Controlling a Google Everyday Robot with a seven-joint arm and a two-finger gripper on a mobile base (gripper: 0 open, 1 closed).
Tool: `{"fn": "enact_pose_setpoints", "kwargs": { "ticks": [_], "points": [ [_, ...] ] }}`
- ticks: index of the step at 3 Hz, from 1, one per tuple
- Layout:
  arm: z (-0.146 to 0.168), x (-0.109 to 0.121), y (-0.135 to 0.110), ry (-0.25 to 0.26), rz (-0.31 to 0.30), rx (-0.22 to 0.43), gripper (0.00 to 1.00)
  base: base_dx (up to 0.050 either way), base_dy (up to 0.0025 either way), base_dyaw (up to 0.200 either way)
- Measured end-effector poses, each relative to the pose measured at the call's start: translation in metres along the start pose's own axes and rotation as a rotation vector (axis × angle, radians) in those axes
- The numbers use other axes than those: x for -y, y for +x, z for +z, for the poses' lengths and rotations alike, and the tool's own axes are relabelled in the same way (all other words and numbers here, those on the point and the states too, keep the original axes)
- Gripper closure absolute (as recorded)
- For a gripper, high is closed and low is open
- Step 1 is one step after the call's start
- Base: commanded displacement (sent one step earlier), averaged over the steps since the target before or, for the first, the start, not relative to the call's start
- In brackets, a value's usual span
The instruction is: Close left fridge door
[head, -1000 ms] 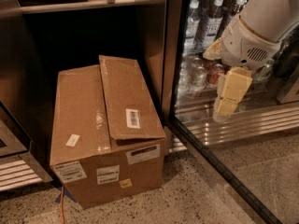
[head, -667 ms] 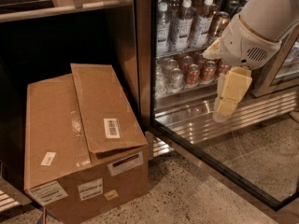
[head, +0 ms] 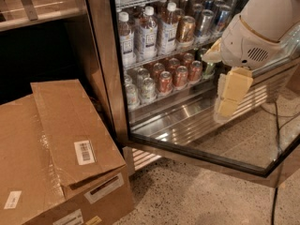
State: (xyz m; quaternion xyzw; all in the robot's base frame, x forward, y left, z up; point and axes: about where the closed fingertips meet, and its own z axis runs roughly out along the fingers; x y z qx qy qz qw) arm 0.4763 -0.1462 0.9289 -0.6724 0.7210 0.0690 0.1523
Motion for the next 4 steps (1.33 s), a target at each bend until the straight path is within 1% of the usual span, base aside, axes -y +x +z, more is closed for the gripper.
{"fn": "enact_pose_setpoints", "kwargs": {
  "ticks": [4],
  "points": [
    [0.0, 0.0, 0.0, 0.0, 0.0, 0.0, 0.0, 0.05, 0.0, 0.0]
  ]
}}
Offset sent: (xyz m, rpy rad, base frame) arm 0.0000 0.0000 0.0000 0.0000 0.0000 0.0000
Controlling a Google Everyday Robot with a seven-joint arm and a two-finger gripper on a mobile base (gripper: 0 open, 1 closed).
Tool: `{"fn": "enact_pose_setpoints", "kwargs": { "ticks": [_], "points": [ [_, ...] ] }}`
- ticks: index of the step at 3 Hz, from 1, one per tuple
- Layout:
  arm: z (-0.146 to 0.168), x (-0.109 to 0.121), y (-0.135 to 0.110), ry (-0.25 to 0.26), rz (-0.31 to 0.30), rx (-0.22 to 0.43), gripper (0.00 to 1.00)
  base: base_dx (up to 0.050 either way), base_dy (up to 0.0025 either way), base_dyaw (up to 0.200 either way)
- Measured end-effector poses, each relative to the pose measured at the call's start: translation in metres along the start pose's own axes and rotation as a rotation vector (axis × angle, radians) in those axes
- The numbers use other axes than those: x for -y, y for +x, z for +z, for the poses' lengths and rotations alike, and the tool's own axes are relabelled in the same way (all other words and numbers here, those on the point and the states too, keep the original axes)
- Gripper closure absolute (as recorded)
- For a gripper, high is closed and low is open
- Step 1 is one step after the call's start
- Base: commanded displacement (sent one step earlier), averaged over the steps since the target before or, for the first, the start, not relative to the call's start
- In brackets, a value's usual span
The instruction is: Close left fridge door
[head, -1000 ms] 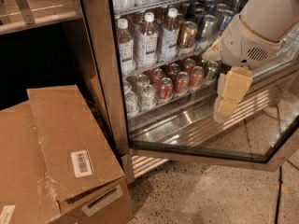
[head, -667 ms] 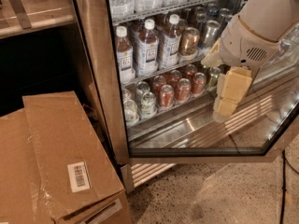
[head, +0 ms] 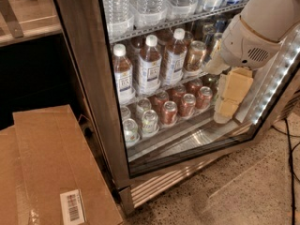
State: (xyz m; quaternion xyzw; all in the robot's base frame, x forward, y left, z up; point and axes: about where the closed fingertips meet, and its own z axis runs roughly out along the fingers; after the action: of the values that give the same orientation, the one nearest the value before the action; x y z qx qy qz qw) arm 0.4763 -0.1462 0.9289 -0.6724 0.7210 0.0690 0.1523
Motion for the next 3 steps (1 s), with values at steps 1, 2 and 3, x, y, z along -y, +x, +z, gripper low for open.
{"fn": "enact_pose_setpoints", "kwargs": {
  "ticks": [1, 2, 3],
  "points": [
    [0.0, 0.0, 0.0, 0.0, 0.0, 0.0, 0.0, 0.05, -0.00003, 0.001],
    [0.0, 0.0, 0.0, 0.0, 0.0, 0.0, 0.0, 0.05, 0.0, 0.0],
    [0.0, 0.0, 0.0, 0.0, 0.0, 0.0, 0.0, -0.05, -0.00002, 0.0]
  ]
}}
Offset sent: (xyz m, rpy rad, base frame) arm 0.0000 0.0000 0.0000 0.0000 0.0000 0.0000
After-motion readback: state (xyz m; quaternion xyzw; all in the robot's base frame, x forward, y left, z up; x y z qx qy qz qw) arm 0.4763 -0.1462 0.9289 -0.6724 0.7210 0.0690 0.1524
